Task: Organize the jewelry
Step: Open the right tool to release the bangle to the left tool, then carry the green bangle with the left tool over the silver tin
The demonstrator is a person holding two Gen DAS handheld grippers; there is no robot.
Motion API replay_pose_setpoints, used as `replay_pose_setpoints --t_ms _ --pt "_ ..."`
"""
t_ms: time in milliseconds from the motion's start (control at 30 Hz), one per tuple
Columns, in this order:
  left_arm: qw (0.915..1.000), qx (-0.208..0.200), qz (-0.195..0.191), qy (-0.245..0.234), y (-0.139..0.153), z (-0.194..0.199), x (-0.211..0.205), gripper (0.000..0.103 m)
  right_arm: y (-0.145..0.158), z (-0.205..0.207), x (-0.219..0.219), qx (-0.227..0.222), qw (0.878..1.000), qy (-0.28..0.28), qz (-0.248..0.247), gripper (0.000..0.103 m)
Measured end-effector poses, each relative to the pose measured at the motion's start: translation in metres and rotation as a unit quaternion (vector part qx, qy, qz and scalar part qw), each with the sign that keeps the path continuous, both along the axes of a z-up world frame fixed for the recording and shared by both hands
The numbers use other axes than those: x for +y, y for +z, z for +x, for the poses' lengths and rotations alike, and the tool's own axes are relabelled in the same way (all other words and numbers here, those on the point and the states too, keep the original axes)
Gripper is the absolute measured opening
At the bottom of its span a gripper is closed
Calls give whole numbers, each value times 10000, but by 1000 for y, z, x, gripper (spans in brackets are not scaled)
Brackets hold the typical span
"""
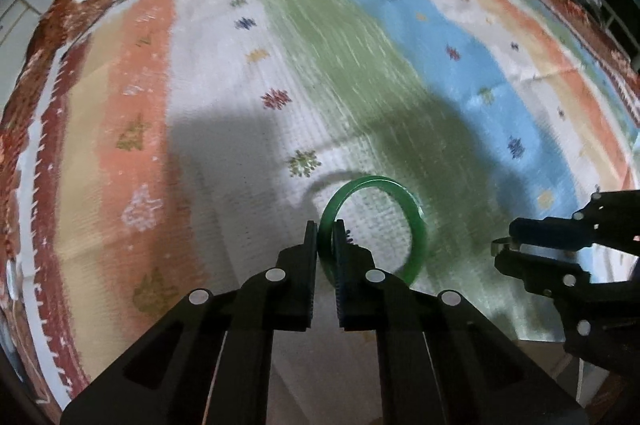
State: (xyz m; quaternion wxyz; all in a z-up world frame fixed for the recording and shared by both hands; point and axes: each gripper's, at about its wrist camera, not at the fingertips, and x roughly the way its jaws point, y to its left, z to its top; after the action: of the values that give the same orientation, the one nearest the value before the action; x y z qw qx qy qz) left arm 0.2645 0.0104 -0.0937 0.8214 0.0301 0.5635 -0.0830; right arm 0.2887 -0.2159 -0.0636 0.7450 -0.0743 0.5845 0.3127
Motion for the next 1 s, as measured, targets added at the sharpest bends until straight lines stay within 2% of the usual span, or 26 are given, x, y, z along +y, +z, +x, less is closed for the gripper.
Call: replay_pose_setpoints --t_ms 467,700,1000 --pt "9980 -359 -313 418 41 -37 18 8 34 -31 -8 -383 9990 56 210 23" --pt "9966 -599 -359 426 54 -60 14 8 53 -52 -11 -761 9970 128 112 23" --pt "9947 -752 -543 452 67 -83 13 8 71 -74 -15 -956 9948 245 254 23"
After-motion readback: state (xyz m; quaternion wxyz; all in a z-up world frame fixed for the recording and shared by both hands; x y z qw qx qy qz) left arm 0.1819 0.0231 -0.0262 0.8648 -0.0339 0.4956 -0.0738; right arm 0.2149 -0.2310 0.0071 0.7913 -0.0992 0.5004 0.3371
